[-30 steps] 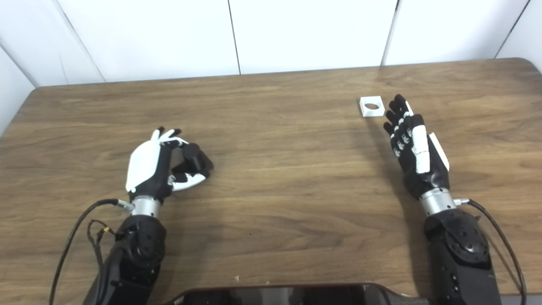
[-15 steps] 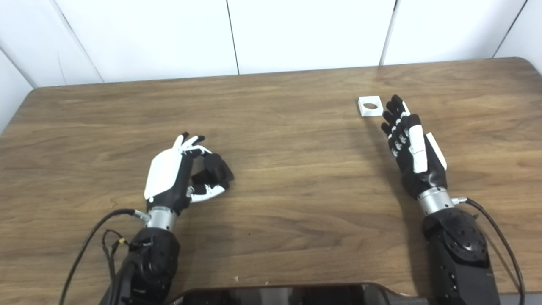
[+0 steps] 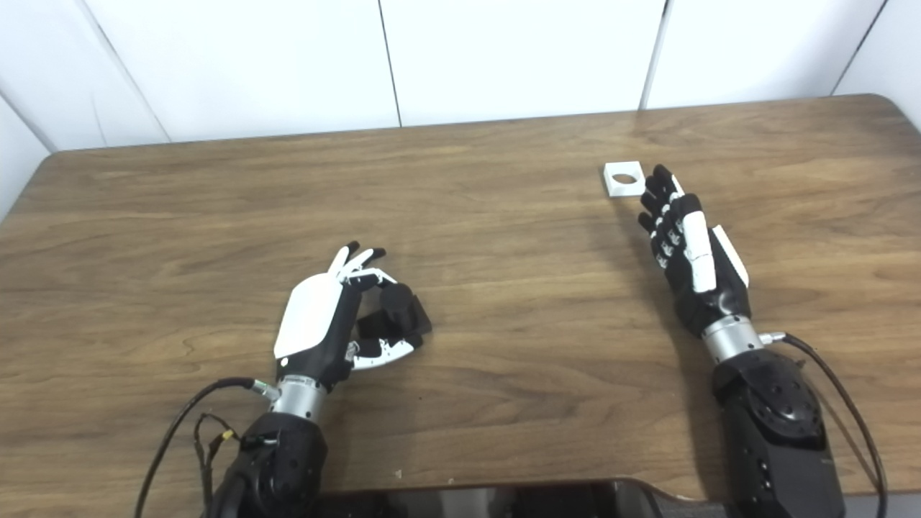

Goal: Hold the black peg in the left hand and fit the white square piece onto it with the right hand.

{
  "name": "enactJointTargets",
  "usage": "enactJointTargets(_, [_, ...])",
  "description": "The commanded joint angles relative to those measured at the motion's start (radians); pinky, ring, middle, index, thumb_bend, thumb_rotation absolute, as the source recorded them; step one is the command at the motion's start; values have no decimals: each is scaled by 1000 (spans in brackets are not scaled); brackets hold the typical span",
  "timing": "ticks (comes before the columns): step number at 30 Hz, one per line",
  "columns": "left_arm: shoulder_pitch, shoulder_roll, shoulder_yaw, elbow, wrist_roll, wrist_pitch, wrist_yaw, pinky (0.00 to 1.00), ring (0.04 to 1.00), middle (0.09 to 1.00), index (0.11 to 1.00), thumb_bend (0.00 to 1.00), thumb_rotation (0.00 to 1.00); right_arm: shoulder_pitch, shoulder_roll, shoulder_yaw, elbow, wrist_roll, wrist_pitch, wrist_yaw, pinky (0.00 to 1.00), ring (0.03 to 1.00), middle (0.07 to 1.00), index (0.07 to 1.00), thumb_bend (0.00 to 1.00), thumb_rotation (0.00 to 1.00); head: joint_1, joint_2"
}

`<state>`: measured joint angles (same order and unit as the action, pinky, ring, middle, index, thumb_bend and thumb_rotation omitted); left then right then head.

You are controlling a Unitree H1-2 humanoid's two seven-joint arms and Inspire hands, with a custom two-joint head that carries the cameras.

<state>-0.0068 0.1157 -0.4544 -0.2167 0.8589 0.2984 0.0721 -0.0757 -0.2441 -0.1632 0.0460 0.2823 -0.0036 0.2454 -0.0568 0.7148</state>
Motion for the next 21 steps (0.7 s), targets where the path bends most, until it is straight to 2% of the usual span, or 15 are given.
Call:
enactJointTargets(1, [11, 7, -19, -4, 22, -8, -42, 859, 971, 887, 492, 523, 71, 64, 32, 17, 35, 8, 3, 4, 1000, 1000, 1000, 1000, 589, 1000, 0, 1])
enactJointTargets(7, [13, 11, -19, -10, 40, -11, -61, 867, 965, 884, 492, 522, 72, 67, 34, 18, 26, 12, 18, 5, 1000, 1000, 1000, 1000, 558, 1000, 1, -1])
enactJointTargets(21, [23, 4, -9, -10, 12, -32, -78, 893, 983, 894, 492, 522, 69, 53, 37, 14, 29, 12, 12, -1, 1000, 1000, 1000, 1000, 598, 1000, -2, -3])
